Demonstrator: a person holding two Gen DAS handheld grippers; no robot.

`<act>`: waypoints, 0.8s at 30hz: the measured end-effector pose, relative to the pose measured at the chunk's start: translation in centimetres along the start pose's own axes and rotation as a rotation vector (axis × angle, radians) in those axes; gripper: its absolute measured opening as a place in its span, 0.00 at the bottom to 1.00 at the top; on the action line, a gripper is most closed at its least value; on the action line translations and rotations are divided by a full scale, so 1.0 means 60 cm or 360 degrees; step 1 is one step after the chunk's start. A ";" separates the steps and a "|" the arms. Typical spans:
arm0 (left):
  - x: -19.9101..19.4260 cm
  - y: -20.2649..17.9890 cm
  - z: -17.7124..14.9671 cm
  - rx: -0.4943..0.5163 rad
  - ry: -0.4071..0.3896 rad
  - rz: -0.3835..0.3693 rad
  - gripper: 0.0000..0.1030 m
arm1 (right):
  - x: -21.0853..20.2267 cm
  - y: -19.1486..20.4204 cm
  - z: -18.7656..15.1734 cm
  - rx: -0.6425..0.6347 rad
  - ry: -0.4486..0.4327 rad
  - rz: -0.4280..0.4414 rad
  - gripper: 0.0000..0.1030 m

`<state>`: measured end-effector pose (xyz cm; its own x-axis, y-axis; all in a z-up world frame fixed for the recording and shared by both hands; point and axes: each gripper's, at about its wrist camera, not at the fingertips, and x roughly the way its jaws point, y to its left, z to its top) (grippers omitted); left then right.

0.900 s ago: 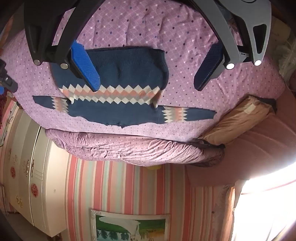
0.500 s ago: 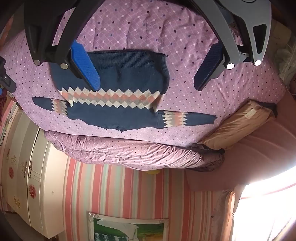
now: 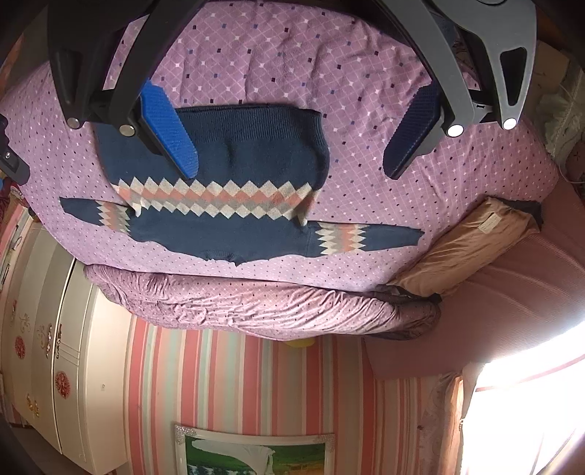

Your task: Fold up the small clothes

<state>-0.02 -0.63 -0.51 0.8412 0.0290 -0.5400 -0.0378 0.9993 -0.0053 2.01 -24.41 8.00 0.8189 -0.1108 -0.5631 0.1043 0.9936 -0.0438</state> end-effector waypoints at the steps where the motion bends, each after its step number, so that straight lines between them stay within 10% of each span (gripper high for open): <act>1: 0.000 -0.001 0.001 0.0002 0.0001 -0.0002 0.97 | -0.002 0.000 0.000 0.0006 0.0000 0.0009 0.99; 24: 0.022 0.017 0.027 -0.0038 0.0019 -0.0042 0.97 | 0.001 -0.017 0.017 -0.0083 -0.0011 -0.0050 0.99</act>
<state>1.96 0.45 0.14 0.8357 0.0020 -0.5492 -0.0286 0.9988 -0.0399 2.52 -25.47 8.83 0.8198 -0.1417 -0.5549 0.1005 0.9895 -0.1042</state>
